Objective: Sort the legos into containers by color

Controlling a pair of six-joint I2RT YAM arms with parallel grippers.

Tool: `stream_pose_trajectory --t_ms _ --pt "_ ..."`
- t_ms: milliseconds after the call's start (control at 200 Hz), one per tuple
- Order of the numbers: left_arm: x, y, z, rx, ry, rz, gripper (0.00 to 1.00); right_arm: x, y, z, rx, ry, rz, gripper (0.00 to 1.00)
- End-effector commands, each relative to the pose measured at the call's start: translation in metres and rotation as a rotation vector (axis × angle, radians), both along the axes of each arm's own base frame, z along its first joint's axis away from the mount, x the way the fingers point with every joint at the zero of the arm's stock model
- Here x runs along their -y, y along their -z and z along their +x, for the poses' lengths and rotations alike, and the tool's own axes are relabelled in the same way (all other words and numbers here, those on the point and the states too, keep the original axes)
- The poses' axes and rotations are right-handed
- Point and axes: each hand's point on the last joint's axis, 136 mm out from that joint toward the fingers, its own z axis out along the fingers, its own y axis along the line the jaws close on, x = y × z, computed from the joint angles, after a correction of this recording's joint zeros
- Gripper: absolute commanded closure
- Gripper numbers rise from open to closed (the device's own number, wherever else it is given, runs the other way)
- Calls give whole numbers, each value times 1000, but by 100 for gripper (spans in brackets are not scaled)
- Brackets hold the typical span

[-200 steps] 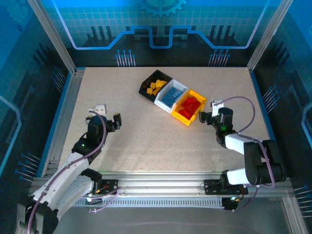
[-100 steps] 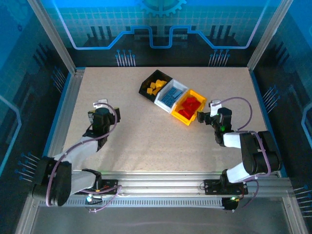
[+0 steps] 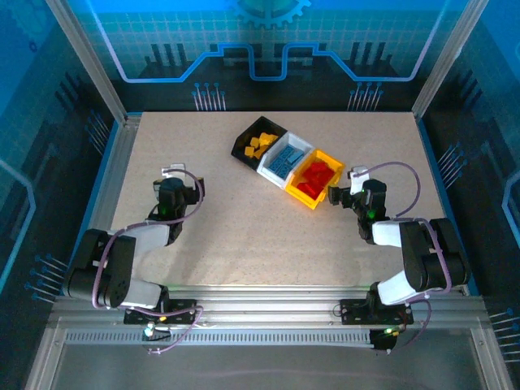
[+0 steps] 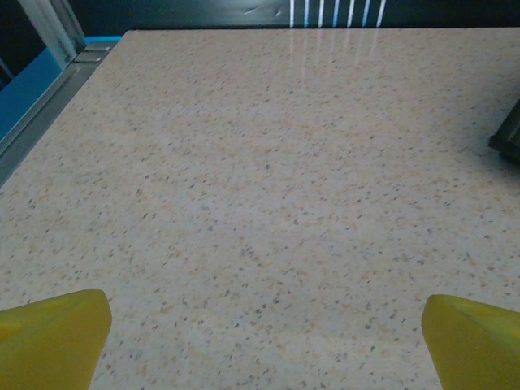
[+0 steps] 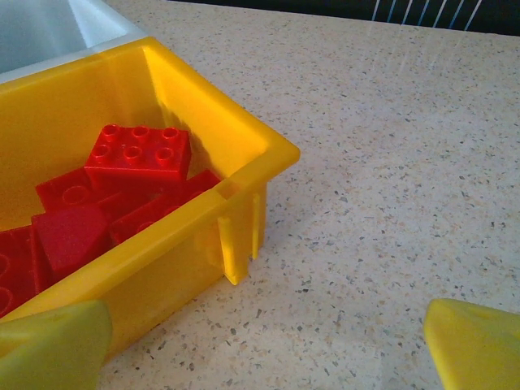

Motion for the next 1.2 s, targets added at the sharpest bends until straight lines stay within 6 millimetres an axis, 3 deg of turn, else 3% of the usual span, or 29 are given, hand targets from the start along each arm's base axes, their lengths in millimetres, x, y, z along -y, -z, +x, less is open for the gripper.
stream_pose_trajectory --t_ms 0,305,670,980,1196 --pt "4 -10 4 55 41 4 1 2 -10 7 37 -4 -2 0" --pt "11 -7 5 91 93 27 1 2 -11 7 38 -5 -2 0" --pt "4 -3 8 107 65 23 1 2 -10 7 37 -4 -3 0" --pt "-9 0 -4 229 20 -1 1 3 -10 7 37 -4 -3 0" --pt "-17 12 8 113 5 -65 1 2 -10 7 37 -5 -2 0"
